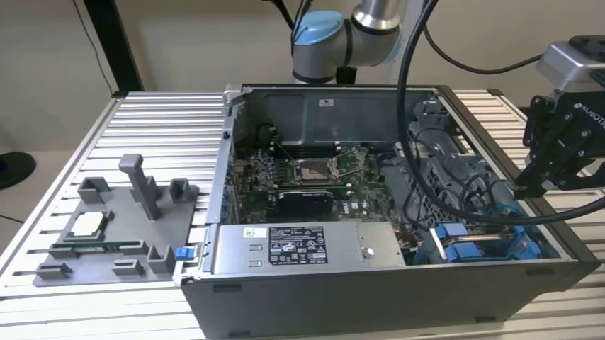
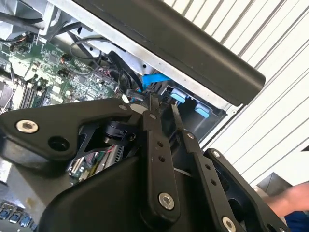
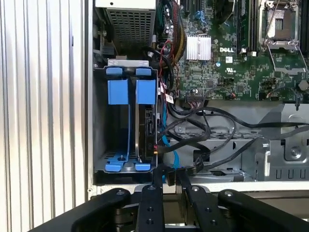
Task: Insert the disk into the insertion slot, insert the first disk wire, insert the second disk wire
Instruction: 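Insert the second disk wire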
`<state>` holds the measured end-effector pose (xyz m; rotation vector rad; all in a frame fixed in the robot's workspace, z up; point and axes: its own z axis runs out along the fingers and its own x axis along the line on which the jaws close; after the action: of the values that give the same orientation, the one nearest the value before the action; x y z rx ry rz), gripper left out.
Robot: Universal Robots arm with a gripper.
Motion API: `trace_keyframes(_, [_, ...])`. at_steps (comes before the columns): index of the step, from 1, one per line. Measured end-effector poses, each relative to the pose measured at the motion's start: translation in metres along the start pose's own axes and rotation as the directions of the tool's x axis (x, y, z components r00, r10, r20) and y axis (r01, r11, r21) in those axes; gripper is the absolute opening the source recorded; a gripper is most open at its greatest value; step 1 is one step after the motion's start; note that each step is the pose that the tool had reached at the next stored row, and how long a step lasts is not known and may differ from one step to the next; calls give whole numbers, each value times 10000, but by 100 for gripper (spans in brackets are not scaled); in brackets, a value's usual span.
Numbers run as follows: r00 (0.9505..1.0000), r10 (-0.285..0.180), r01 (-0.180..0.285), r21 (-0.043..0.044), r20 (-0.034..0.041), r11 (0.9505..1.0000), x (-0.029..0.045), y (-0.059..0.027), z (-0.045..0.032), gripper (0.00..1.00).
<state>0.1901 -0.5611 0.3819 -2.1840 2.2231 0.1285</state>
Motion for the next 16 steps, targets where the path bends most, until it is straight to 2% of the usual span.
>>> trace_keyframes(7, [10000, -90, 90, -7, 4, 10000, -18, -16, 47, 100])
trace_keyframes(16, [10000, -92, 92, -7, 0, 10000, -18, -17, 60, 100])
